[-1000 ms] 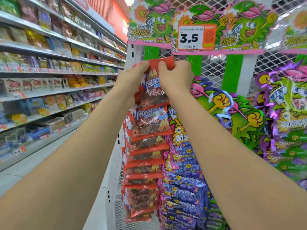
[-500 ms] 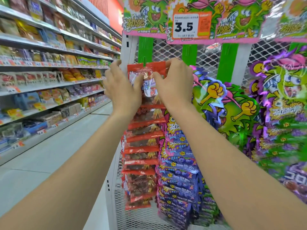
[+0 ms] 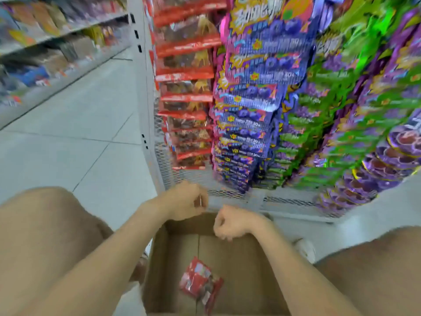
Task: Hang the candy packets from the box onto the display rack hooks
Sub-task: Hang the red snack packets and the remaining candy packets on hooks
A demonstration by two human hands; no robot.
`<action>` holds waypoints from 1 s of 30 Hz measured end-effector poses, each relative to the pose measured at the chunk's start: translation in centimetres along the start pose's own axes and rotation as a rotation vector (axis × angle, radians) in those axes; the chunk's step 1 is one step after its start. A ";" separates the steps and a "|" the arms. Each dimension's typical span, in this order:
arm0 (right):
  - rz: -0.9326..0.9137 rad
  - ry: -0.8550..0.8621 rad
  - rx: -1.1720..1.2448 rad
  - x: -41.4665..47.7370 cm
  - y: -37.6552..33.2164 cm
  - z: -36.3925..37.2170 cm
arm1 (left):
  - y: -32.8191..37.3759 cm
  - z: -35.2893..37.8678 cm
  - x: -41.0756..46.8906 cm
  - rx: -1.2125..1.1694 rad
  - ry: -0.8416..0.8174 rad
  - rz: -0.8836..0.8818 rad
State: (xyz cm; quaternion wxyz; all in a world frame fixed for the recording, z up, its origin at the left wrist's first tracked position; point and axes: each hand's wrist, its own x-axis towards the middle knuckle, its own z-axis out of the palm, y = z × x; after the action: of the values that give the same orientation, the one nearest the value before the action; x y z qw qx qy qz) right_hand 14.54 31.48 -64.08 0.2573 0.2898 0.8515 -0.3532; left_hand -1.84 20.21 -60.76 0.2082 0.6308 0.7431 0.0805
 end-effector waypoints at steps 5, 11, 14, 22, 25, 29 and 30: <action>0.116 0.071 0.076 6.0 5.5 8.0 | -2.9 9.1 -0.3 -0.041 -0.307 -0.189; 0.291 0.066 0.042 12.7 9.0 19.0 | -6.7 16.2 0.5 -0.053 -0.433 -0.328; 0.318 -0.007 0.015 14.7 9.7 22.9 | -7.4 17.6 0.9 -0.085 -0.397 -0.344; 0.287 -0.019 0.015 15.7 9.1 25.3 | -8.7 20.1 1.5 -0.138 -0.441 -0.376; 0.246 -0.072 0.220 15.6 9.8 25.4 | -8.7 20.1 1.1 -0.147 -0.495 -0.421; 0.205 0.100 0.505 15.0 10.2 23.0 | -7.9 18.9 0.8 -0.269 -0.499 -0.579; 0.204 0.168 0.578 14.6 9.7 21.7 | -7.4 18.5 0.8 -0.384 -0.464 -0.644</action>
State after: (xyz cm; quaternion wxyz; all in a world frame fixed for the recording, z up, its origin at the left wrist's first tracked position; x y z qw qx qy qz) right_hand 15.95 25.37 -91.26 0.1273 0.4629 0.7007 -0.5277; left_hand -1.03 16.93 -80.39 0.4975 0.3184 0.8069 0.0043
